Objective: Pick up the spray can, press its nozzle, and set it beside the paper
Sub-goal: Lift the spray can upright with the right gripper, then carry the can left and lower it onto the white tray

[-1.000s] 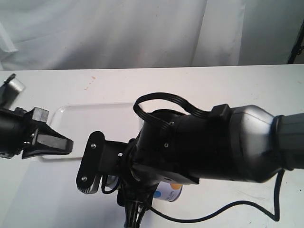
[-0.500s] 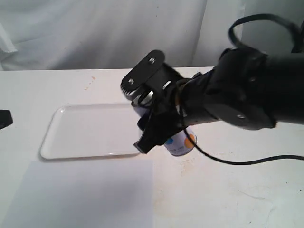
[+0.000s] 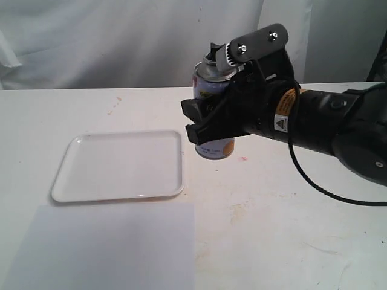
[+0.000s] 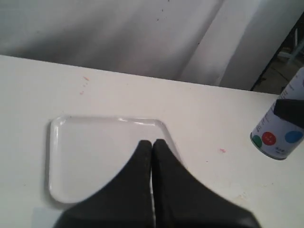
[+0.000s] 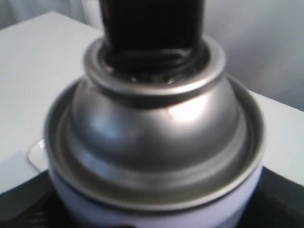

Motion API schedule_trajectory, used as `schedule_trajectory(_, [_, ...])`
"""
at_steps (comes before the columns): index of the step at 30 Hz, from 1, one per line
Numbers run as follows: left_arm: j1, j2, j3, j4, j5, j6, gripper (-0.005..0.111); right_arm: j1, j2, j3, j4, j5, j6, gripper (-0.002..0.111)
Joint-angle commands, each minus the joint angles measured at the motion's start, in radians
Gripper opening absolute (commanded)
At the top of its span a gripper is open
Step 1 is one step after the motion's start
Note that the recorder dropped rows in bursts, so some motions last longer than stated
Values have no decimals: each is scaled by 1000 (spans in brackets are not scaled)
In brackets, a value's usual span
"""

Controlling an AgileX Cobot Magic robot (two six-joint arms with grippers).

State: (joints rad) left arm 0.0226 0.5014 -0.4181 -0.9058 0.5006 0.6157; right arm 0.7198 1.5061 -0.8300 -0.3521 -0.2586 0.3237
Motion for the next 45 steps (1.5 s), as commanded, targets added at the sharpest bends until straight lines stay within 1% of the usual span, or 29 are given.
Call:
schedule_trajectory(1, [2,-91,7,82,-21,-17,0,-44,35,35,-2,-248,16,0])
schedule_trajectory(3, [2,-122,7,112,-41,-27,0,-53,63,35,-10,-281,18,0])
schedule_trajectory(8, [2,-204,37,244,-119,-143,0,-53,113,35,-42,-379,26,0])
schedule_trajectory(12, [2,-247,81,235,-161,-149,0,-53,143,27,-55,-475,24,0])
schedule_trajectory(14, [2,-262,92,239,-185,-144,0,-53,166,10,-55,-488,24,0])
schedule_trajectory(19, [2,-264,120,288,-192,-144,0,-53,249,-68,-53,-499,24,0])
schedule_trajectory(24, [2,-264,150,288,-173,-144,0,-53,345,-170,-55,-501,24,0])
schedule_trajectory(28, [2,-264,150,288,-152,-144,0,-53,428,-248,-68,-501,41,0])
schedule_trajectory(30, [2,-264,150,288,-152,-144,0,-53,468,-287,-95,-503,43,0])
schedule_trajectory(34, [2,-264,150,288,-133,-144,0,-47,560,-369,-217,-505,62,0])
schedule_trajectory(40, [2,-264,150,288,-108,-144,0,-42,682,-482,-252,-502,99,0])
schedule_trajectory(44, [2,-264,150,288,-108,-144,0,-39,742,-578,-334,-418,121,0])
schedule_trajectory(45, [2,-264,150,288,-108,-144,0,-39,760,-607,-358,-405,169,0])
